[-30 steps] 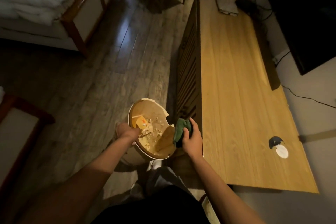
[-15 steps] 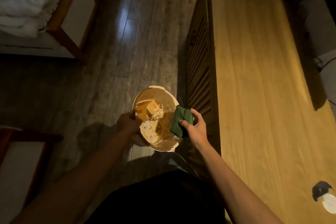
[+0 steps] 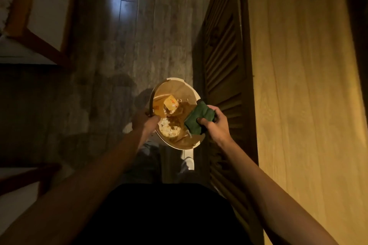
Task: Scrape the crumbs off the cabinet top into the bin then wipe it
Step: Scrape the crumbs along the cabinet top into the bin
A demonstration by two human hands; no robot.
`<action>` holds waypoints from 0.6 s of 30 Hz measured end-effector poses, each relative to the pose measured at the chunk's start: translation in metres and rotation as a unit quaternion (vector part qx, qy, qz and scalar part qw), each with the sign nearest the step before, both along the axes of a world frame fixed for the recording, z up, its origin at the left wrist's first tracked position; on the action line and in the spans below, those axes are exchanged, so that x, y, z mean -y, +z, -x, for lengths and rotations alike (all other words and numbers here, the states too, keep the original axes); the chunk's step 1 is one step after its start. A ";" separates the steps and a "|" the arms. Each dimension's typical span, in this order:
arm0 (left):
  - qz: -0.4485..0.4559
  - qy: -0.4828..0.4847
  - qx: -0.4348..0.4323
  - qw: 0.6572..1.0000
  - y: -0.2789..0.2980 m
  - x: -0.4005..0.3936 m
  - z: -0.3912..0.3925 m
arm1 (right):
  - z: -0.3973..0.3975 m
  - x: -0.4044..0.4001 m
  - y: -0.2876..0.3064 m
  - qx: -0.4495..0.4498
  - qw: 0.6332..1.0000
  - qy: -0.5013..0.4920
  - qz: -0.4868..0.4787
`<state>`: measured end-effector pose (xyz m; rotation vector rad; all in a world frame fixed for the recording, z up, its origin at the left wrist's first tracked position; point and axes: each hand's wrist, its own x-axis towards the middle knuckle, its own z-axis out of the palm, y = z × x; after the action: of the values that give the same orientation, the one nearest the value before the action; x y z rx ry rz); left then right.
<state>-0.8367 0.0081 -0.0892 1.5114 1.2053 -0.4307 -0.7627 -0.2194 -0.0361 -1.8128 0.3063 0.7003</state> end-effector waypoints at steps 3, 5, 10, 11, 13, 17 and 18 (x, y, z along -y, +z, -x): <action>-0.055 -0.021 -0.014 0.998 -0.022 -0.026 -0.043 | -0.036 -0.033 -0.020 0.008 1.000 -0.008 0.020; -0.046 -0.034 -0.020 0.998 -0.039 -0.037 -0.066 | -0.059 -0.049 -0.035 0.008 0.999 -0.027 0.034; -0.057 -0.111 -0.025 0.992 -0.092 -0.053 -0.117 | -0.107 -0.073 -0.085 -0.012 0.994 -0.078 0.069; -0.064 -0.116 -0.025 0.991 -0.107 -0.056 -0.124 | -0.113 -0.076 -0.099 -0.016 0.993 -0.086 0.082; -0.060 -0.132 -0.012 0.989 -0.139 -0.061 -0.134 | -0.125 -0.078 -0.131 -0.023 0.990 -0.087 0.107; -0.048 -0.141 0.029 0.988 -0.206 -0.055 -0.152 | -0.147 -0.077 -0.205 -0.030 0.986 -0.035 0.160; -0.055 -0.138 0.028 0.988 -0.224 -0.052 -0.156 | -0.152 -0.077 -0.223 -0.033 0.984 -0.020 0.173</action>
<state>-0.6810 0.0598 -0.3129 1.7846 0.9922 -0.5080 -0.6111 -0.1422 -0.2590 -2.1077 0.5343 0.7125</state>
